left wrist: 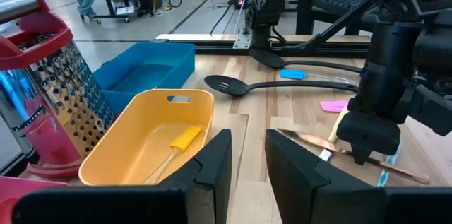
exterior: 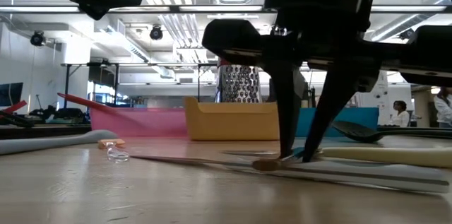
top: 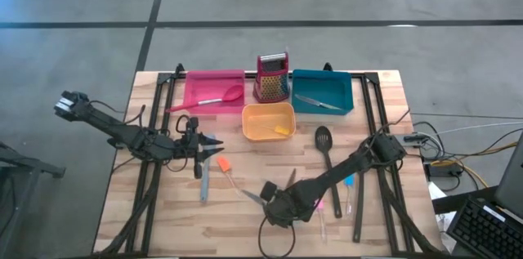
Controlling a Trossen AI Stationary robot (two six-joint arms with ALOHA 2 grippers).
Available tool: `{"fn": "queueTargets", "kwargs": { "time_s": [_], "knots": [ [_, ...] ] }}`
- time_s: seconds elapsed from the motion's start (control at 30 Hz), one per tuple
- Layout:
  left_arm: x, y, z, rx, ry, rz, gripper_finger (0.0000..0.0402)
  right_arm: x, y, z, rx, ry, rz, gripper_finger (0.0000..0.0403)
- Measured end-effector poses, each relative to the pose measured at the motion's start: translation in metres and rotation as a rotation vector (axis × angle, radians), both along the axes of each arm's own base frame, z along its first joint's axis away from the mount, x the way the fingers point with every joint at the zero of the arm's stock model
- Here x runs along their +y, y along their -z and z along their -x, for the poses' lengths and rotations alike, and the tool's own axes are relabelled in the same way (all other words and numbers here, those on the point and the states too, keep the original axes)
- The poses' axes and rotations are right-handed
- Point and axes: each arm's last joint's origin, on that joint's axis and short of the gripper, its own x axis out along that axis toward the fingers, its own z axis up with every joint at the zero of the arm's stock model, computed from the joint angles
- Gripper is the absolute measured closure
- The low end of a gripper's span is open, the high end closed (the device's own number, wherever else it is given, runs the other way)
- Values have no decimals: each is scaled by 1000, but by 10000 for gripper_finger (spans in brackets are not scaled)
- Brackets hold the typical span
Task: Pick & Place Kitchen Items
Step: Put the brown table knife into the blue bin
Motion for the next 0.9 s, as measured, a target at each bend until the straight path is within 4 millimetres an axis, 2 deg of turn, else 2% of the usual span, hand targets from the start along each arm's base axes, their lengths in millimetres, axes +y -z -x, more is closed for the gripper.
{"fn": "queueTargets", "kwargs": {
  "time_s": [0.1, 0.67, 0.9],
  "knots": [
    [0, 0, 0, 0, 0, 0, 312, 0, 0, 0, 0, 0, -1, 372],
    [0, 0, 0, 0, 0, 0, 312, 0, -6, -1, 15, 4, 3, 383],
    [0, 0, 0, 4, 0, -1, 312, 2, -29, -7, -41, 60, 22, 383]
  ]
}}
